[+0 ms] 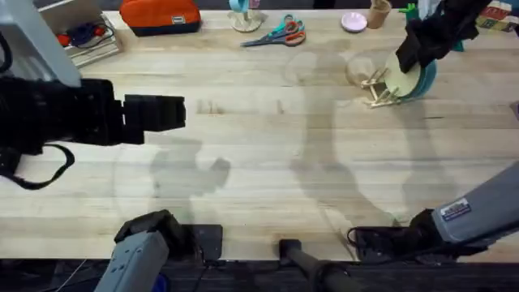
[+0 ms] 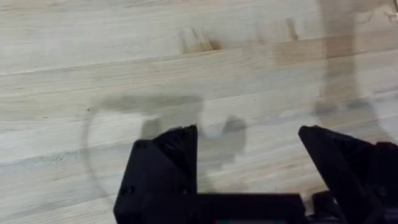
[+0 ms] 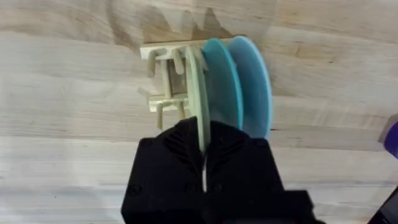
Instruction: Pick up the plates from the table one by one and place each into a slot on the dish rack.
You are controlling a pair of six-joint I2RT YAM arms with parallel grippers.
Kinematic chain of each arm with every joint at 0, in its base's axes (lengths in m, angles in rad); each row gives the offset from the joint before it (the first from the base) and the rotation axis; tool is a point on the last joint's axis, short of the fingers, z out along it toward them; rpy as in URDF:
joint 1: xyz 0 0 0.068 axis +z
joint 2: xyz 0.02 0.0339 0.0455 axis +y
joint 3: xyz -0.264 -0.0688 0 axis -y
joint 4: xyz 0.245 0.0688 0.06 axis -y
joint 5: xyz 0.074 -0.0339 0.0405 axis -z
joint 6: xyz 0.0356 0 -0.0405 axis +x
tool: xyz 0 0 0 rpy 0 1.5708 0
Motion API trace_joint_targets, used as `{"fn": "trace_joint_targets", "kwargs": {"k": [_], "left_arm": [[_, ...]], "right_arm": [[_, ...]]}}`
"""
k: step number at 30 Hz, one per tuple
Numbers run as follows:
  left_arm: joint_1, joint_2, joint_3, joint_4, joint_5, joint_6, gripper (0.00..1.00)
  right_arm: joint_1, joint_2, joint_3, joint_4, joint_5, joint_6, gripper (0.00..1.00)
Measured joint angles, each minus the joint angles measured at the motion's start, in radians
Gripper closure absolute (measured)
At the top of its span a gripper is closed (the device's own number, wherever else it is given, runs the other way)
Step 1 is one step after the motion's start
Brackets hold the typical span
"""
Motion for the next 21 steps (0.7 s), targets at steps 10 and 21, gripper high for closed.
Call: {"fn": "trace_joint_targets", "kwargs": {"k": [10,21], "left_arm": [[0.0,0.0,0.0,0.0,0.0,0.0,0.007],[0.0,0.0,0.0,0.0,0.0,0.0,0.006]], "right_arm": [[0.0,0.0,0.0,0.0,0.0,0.0,0.897],[0.0,0.0,0.0,0.0,-0.001,0.0,0.781]]}}
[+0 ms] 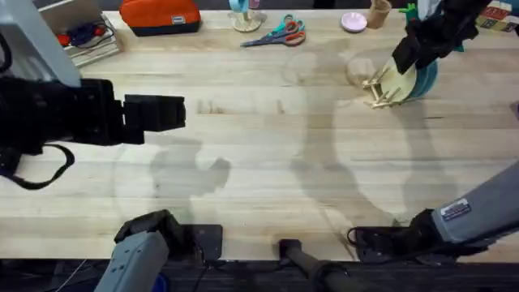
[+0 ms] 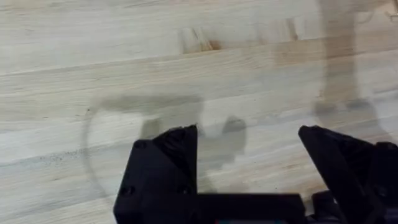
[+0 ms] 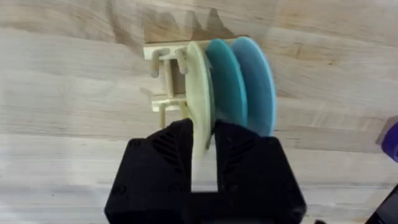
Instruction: Pick up the plates from the table one by one and place each into a slot on the dish rack.
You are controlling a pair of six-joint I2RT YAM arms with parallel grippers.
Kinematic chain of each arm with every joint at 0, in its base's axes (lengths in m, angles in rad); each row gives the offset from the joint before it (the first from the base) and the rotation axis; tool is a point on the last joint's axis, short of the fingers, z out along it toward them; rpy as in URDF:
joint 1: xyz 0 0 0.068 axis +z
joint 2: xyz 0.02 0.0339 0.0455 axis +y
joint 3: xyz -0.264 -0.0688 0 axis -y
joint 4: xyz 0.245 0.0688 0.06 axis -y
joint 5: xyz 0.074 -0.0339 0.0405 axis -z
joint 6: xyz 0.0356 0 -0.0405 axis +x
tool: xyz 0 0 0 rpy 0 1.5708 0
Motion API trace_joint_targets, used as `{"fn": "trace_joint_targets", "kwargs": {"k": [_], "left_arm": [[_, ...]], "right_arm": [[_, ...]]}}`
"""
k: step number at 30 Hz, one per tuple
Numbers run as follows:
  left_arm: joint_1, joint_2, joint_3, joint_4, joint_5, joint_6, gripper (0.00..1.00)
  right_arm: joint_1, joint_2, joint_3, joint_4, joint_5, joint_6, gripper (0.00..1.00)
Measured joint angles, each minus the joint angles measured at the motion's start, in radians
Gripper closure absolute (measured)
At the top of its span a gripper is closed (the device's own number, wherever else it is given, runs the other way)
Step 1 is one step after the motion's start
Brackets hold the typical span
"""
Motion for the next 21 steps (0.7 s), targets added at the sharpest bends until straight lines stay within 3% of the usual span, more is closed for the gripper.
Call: {"fn": "trace_joint_targets", "kwargs": {"k": [12,21], "left_arm": [[0.0,0.0,0.0,0.0,0.0,0.0,0.006],[0.0,0.0,0.0,0.0,0.0,0.0,0.007]], "right_arm": [[0.0,-0.017,0.0,0.0,0.0,0.0,0.778],[0.0,-0.202,0.0,-0.015,0.001,0.0,0.741]]}}
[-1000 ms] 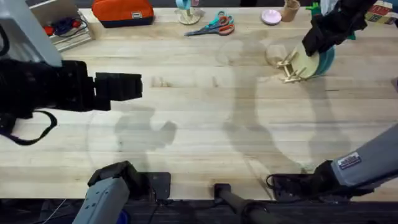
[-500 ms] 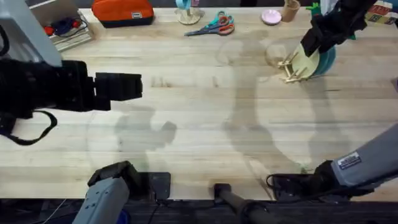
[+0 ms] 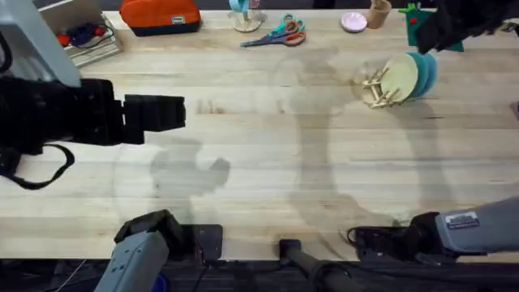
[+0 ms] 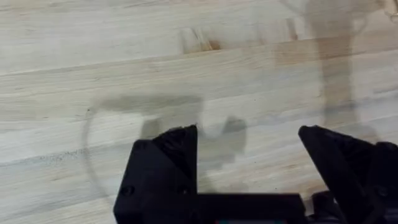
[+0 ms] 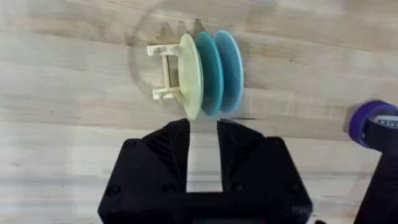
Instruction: Pick up the plates from the table one by one and place each into a slot on the dish rack.
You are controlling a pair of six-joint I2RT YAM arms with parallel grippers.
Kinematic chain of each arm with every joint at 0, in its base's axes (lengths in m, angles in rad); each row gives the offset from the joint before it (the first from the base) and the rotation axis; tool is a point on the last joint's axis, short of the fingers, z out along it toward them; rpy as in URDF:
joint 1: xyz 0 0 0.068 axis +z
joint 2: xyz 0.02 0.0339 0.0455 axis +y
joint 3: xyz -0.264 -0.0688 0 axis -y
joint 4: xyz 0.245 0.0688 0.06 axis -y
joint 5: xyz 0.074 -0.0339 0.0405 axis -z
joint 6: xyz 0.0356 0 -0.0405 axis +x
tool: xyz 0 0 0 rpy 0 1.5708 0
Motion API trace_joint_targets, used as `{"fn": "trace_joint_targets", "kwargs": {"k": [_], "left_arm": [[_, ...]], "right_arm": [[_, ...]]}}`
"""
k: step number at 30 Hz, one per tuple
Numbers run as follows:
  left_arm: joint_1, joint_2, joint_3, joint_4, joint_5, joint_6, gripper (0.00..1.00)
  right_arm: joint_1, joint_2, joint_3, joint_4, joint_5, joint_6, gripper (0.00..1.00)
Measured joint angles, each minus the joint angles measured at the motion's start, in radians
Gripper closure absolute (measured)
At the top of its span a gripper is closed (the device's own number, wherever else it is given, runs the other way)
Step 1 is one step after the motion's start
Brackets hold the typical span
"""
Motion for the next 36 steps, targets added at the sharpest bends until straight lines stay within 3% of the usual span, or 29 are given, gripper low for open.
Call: {"fn": "trace_joint_targets", "kwargs": {"k": [7,14,25,36], "left_arm": [[0.0,0.0,0.0,0.0,0.0,0.0,0.008],[0.0,0.0,0.0,0.0,0.0,0.0,0.007],[0.0,0.0,0.0,0.0,0.0,0.0,0.008],[0.0,0.0,0.0,0.0,0.0,0.0,0.007]], "right_arm": [[0.0,-0.153,0.0,-0.05,0.0,0.0,0.594],[0.0,-0.335,0.001,-0.104,0.0,-0.004,0.103],[0.0,-0.514,0.002,-0.18,0.0,0.0,0.009],[0.0,-0.544,0.003,-0.202,0.0,0.0,0.007]]}}
